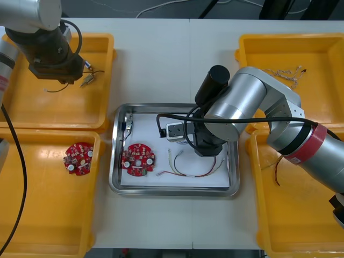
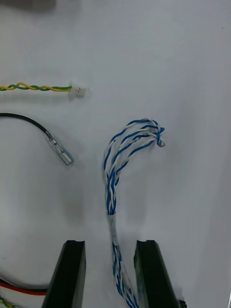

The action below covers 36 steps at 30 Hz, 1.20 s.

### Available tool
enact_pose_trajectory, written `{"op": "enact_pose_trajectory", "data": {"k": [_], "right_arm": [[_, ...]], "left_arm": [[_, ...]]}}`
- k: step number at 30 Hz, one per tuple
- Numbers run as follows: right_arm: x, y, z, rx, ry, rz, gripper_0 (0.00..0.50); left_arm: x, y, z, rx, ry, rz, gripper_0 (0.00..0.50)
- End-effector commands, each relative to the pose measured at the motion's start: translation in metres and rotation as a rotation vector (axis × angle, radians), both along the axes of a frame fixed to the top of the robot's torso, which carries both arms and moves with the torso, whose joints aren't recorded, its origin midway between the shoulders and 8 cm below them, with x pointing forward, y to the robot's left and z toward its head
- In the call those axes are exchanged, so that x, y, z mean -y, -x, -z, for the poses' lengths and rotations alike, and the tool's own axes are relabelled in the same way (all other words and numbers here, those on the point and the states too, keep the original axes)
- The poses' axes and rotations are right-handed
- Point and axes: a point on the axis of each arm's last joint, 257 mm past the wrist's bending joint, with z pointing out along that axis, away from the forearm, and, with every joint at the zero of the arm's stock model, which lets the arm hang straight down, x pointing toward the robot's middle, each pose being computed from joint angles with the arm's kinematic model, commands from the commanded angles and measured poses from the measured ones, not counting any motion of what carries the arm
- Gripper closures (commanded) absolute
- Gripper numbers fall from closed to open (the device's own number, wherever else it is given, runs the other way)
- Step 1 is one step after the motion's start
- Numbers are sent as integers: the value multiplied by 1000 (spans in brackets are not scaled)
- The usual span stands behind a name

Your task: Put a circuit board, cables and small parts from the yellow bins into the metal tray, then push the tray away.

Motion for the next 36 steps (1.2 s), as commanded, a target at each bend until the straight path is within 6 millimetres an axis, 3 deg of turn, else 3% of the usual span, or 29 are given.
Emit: {"op": "enact_pose_trajectory", "data": {"k": [1, 7, 20, 29, 36], "right_arm": [[-20, -2, -13, 28, -20, -26, 0], [-22, 1, -27, 47, -28, -36, 0], [-6, 14, -101, 53, -96, 23, 0], [36, 20, -141, -30, -212, 229, 0], [73, 9, -173, -14, -333, 488, 0]], "left_arm": [[-7, 3, -55, 53, -24, 60, 500], [-2, 19, -71, 46, -25, 68, 500], [20, 29, -106, 186, 26, 153, 500], [55, 47, -120, 258, 119, 160, 500], [105, 80, -97, 220, 217, 139, 500]]}}
